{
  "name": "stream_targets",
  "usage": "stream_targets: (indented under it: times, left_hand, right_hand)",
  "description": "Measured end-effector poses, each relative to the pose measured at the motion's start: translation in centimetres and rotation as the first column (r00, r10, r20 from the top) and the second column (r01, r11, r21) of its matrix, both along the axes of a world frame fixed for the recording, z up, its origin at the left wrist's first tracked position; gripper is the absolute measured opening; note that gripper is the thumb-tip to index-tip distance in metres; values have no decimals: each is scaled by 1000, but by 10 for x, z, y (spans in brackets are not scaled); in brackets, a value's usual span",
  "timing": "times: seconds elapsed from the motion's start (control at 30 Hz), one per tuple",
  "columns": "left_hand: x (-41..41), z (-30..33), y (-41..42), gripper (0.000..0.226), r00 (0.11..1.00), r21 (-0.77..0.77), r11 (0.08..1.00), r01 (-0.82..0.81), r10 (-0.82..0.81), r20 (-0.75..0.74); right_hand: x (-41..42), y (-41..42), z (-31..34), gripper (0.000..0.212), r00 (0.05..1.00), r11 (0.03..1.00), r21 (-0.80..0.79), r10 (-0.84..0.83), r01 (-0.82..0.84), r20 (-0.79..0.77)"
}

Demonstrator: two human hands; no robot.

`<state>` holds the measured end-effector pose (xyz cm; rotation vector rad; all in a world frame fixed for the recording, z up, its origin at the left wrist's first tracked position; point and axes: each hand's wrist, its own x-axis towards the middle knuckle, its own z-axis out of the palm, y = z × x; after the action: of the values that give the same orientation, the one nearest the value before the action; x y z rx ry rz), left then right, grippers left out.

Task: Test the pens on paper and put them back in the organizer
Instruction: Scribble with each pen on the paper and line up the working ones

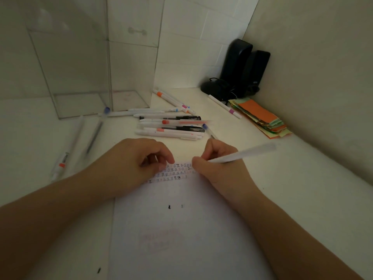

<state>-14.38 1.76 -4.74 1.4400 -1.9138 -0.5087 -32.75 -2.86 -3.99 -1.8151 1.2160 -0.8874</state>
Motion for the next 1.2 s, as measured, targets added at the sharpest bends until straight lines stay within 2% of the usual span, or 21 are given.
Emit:
stream_targets:
  times: [0.1, 0.47, 1.07, 1.2]
  left_hand:
    - [0, -1, 0, 28, 1000, 5, 1000, -5, 5, -5]
    - [1, -2, 1, 23, 1000, 18, 1000, -7, 7, 7]
    - [0, 0, 2, 21, 1000, 34, 999, 1, -2, 16]
    - [1, -1, 1, 20, 1000, 33, 999, -3, 3, 14]
  right_hand:
    - [2, 0, -4, 26, 1000, 998, -57, 1, -1, 8]
    - [3, -1, -8, 27, 997, 994, -95, 43, -49, -63]
    - [2, 0, -4, 34, 995, 996, -53, 72, -75, -66]
    - [2, 0, -5, 35, 993, 992, -95, 73, -82, -96]
